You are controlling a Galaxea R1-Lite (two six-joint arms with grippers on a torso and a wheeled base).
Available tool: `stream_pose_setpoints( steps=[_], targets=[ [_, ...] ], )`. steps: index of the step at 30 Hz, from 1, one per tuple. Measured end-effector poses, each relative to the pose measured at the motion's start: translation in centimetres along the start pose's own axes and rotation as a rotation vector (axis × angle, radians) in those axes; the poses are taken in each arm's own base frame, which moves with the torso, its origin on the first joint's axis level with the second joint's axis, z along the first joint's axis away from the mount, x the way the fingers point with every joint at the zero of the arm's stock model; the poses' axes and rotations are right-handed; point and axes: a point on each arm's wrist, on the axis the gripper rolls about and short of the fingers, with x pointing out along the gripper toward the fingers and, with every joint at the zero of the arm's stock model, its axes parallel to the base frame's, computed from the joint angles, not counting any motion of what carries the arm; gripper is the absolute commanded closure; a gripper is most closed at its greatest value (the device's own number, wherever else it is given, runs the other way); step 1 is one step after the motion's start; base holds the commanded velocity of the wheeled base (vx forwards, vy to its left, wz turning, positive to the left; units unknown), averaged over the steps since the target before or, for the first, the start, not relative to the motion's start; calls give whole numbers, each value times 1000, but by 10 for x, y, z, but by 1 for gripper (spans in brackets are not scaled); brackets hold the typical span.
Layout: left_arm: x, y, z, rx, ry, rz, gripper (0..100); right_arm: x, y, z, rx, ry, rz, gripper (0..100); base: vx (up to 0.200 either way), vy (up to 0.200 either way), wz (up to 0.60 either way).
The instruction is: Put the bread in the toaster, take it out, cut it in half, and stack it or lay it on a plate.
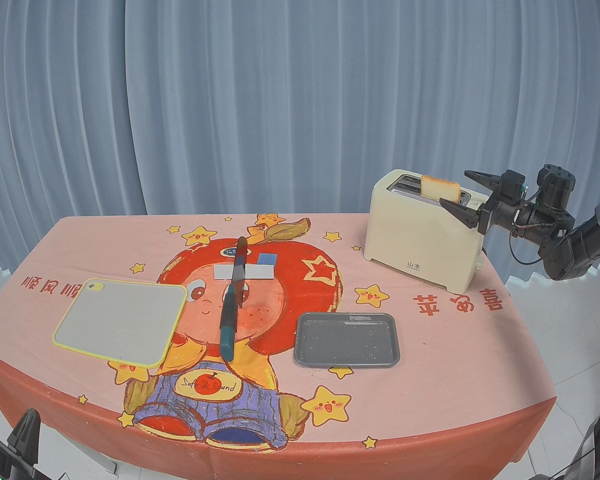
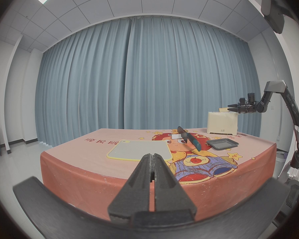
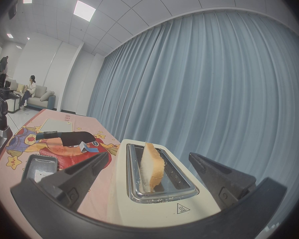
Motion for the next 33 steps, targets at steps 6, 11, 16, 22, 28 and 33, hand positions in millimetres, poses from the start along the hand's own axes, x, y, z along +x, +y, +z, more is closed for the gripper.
stream_pose_setpoints(
  steps=[6,11,16,22,28,33],
  targets=[
    [0,0,0,0,0,-1,100,-1,0,1,0,0,-2,0,0,0,0],
    [0,0,0,0,0,0,100,-1,0,2,-2,-2,-2,0,0,0,0],
    [0,0,0,0,0,0,100,-2,0,4,-3,-4,-3,0,0,0,0],
    [0,0,0,0,0,-1,100,-6,1,8,-6,-7,-6,0,0,0,0],
    [0,0,0,0,0,-1,100,-14,6,12,0,1,-6,0,0,0,0],
    [0,0,0,0,0,-1,100,-22,10,16,2,4,-7,0,0,0,0]
  ],
)
